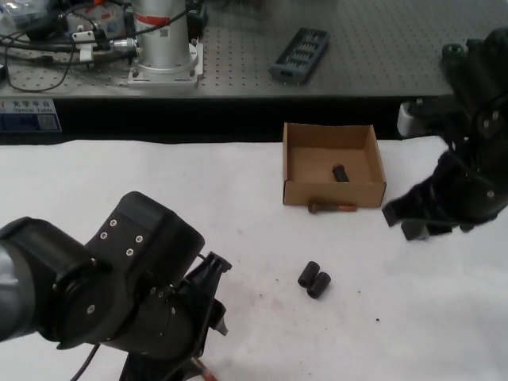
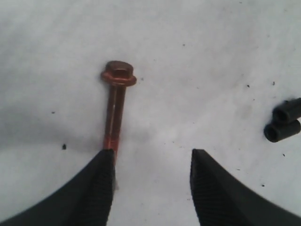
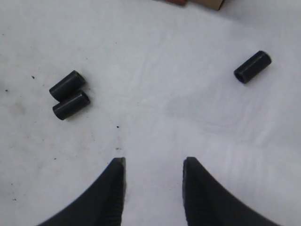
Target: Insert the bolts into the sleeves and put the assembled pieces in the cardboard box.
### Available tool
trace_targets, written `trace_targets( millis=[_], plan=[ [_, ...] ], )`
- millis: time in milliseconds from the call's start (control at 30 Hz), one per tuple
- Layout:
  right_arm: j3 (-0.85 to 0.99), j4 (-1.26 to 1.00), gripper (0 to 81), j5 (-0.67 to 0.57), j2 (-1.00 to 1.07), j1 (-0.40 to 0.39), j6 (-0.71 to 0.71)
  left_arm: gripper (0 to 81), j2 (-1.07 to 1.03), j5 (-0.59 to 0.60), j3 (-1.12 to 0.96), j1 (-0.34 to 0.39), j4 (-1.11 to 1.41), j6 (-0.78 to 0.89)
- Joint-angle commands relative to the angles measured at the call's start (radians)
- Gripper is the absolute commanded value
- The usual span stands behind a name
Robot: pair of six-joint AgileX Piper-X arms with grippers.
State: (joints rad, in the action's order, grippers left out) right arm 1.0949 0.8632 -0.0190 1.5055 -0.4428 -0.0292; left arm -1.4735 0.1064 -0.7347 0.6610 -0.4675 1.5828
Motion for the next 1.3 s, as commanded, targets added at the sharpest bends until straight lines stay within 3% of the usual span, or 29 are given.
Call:
trace_targets(
  millis=[0,333,800,1267],
  plan=[
    [-0.076,-0.036,29.5,-0.046,-0.011,0.004,0.007,36.6,0.000,-0.047,-0.020,-0.001,-0.074,0.003],
    [-0.267,-0.116,29.5,-0.095,-0.020,0.004,-0.025,36.5,-0.055,-0.034,-0.022,-0.018,-0.092,-0.062],
    [-0.268,-0.189,29.5,-0.095,-0.151,0.004,-0.074,33.6,-0.098,-0.043,-0.082,-0.079,-0.141,-0.236],
    [-0.268,-0.189,29.5,-0.095,-0.151,0.004,-0.090,33.6,-0.208,-0.041,-0.254,-0.080,-0.253,-0.389]
  ],
)
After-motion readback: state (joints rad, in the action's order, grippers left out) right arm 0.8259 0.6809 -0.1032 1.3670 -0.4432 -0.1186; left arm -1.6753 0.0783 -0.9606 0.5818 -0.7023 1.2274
